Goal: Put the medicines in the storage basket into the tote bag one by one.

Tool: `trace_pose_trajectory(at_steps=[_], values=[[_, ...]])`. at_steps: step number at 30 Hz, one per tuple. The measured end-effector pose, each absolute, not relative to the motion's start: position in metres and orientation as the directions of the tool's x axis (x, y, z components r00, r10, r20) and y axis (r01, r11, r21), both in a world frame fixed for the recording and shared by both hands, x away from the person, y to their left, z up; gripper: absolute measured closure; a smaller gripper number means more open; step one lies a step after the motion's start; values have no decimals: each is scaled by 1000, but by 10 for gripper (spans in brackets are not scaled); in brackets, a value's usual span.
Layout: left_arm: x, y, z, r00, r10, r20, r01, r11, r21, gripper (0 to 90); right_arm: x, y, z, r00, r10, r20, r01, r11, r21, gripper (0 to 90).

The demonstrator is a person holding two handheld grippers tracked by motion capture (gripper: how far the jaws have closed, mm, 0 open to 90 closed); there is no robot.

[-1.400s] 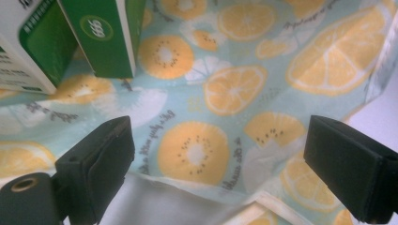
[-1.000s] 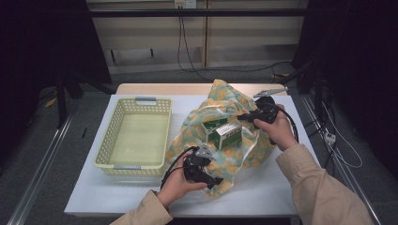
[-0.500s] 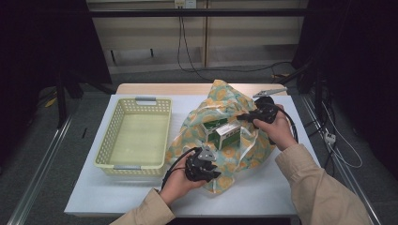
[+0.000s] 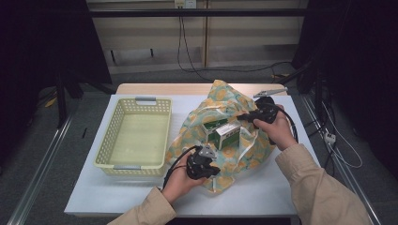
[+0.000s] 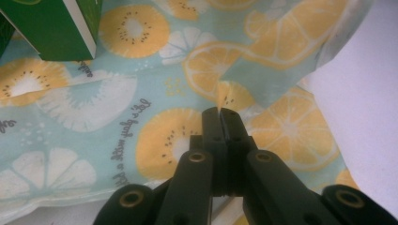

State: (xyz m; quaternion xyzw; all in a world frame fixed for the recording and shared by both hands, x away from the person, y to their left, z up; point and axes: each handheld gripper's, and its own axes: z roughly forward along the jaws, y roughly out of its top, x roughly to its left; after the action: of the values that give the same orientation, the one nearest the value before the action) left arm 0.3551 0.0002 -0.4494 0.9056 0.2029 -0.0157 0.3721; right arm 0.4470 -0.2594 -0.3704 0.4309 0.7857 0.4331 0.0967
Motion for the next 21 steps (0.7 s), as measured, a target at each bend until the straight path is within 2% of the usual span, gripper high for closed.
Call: trace_pose_trajectory(at_steps=[3, 6, 21], values=[[362, 6, -442, 906, 362, -220, 407, -598, 691, 900, 446, -260, -369, -610, 761, 220, 591, 253, 766, 881], [367, 10, -427, 900, 376, -220, 413, -577, 705, 900, 446, -262, -368, -611, 761, 217, 589, 254, 767, 882], [391, 15, -348, 891, 421, -169, 386, -510, 769, 900, 443, -264, -348, -617, 755, 222, 570, 234, 788, 886]])
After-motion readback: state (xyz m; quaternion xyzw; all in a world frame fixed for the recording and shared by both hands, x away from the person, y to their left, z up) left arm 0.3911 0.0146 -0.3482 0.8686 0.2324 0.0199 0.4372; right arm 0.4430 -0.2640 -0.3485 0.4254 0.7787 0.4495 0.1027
